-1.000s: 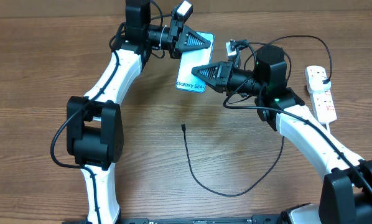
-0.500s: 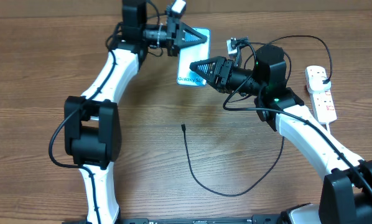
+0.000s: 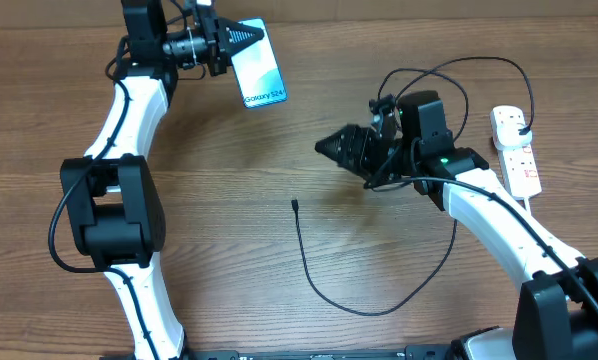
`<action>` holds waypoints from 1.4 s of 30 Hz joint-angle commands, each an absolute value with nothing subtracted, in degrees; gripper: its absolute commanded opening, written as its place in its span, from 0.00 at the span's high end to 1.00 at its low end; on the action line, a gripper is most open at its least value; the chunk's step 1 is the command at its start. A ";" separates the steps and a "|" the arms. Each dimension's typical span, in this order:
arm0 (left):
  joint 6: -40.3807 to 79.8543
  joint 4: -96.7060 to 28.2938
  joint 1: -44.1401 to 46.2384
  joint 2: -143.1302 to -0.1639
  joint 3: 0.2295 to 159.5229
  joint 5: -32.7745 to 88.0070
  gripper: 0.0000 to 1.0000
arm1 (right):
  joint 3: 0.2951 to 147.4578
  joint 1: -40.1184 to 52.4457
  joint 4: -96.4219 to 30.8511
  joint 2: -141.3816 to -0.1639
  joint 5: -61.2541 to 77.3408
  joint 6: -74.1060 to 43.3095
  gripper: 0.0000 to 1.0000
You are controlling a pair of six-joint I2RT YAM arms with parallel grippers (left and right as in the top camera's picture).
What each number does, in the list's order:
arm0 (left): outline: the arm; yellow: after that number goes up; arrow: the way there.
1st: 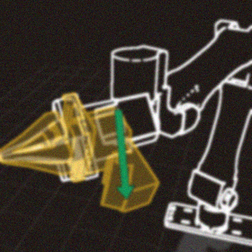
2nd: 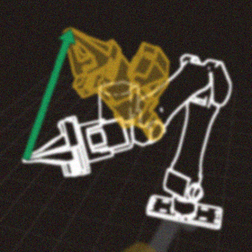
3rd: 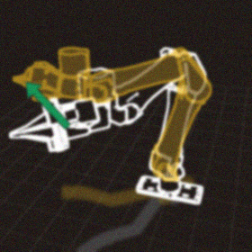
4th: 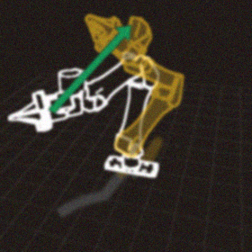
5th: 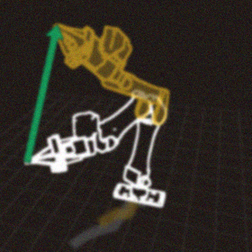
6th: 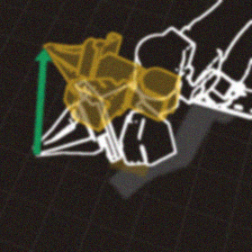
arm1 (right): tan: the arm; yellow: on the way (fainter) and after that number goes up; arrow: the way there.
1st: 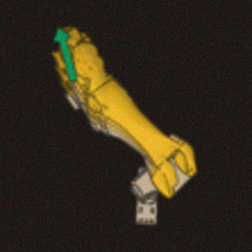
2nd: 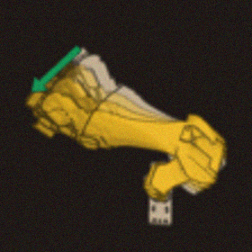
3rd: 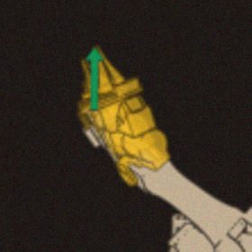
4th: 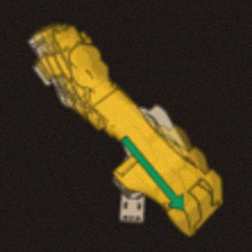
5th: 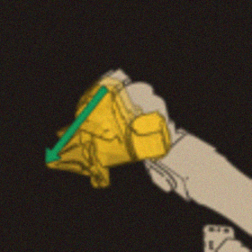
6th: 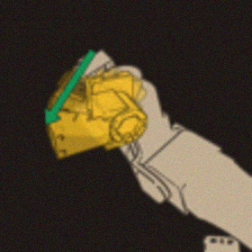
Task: Plug charger to phone and switch on socket
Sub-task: 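Move the right gripper down and grasp the black cable's USB-C plug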
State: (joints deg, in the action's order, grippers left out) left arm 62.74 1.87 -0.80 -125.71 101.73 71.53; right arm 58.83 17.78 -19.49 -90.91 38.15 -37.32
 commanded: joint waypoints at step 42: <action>62.22 1.08 -0.32 -125.34 102.28 70.08 0.96 | 79.20 34.02 -43.81 -119.46 32.67 -22.65 0.53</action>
State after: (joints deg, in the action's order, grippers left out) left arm 62.41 0.91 -0.73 -125.71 101.73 69.34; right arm 77.80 33.78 -44.42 -118.37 31.64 -22.61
